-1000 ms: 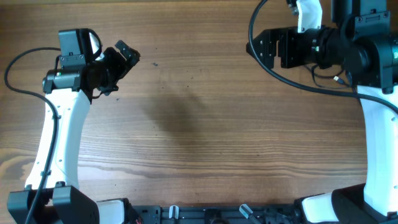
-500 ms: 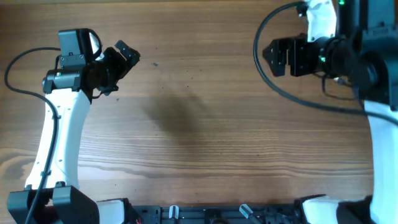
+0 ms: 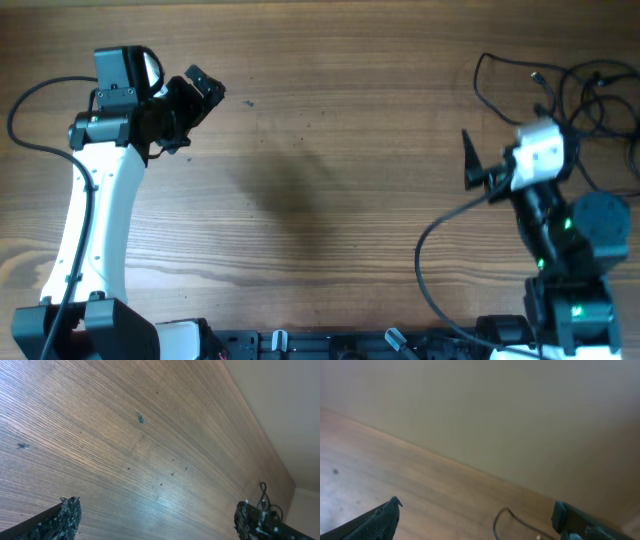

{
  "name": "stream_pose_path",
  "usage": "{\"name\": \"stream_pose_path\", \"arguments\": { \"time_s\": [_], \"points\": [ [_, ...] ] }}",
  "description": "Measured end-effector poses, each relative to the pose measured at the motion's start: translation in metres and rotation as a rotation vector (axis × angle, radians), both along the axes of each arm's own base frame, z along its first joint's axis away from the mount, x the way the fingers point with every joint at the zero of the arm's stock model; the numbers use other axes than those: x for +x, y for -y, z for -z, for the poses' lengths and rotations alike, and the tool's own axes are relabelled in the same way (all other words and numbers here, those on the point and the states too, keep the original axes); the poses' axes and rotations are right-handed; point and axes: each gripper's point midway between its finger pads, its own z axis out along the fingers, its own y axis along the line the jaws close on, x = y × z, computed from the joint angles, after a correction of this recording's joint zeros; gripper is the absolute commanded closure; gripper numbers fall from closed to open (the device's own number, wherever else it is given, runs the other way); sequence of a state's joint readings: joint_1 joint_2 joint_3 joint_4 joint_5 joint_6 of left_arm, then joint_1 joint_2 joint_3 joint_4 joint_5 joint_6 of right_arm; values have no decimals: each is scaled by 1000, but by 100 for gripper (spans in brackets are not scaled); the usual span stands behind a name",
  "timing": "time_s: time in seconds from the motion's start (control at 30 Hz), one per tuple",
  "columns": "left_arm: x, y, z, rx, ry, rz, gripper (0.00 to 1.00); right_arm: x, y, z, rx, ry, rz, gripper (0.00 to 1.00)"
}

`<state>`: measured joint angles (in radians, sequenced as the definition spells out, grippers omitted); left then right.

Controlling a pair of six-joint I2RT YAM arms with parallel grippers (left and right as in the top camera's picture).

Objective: Untangle cables

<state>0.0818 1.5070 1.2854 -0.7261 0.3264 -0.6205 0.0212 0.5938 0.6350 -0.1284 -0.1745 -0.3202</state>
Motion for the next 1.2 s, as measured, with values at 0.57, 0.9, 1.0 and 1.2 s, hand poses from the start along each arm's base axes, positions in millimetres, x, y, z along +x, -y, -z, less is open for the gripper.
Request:
{"name": "stream_pose_path", "arguments": {
  "time_s": [0.57, 0.9, 1.0, 1.2],
  "points": [
    [0, 0, 0, 0, 1, 0, 0, -43, -8, 117, -2, 144, -67, 0],
    [0, 0, 0, 0, 0, 0, 0, -44, -10, 132, 2, 95, -76, 0],
    [0, 0, 0, 0, 0, 0, 0, -44, -10, 132, 2, 95, -76, 0],
    [0, 0, 0, 0, 0, 0, 0, -44, -10, 132, 5, 95, -76, 0]
  ]
}}
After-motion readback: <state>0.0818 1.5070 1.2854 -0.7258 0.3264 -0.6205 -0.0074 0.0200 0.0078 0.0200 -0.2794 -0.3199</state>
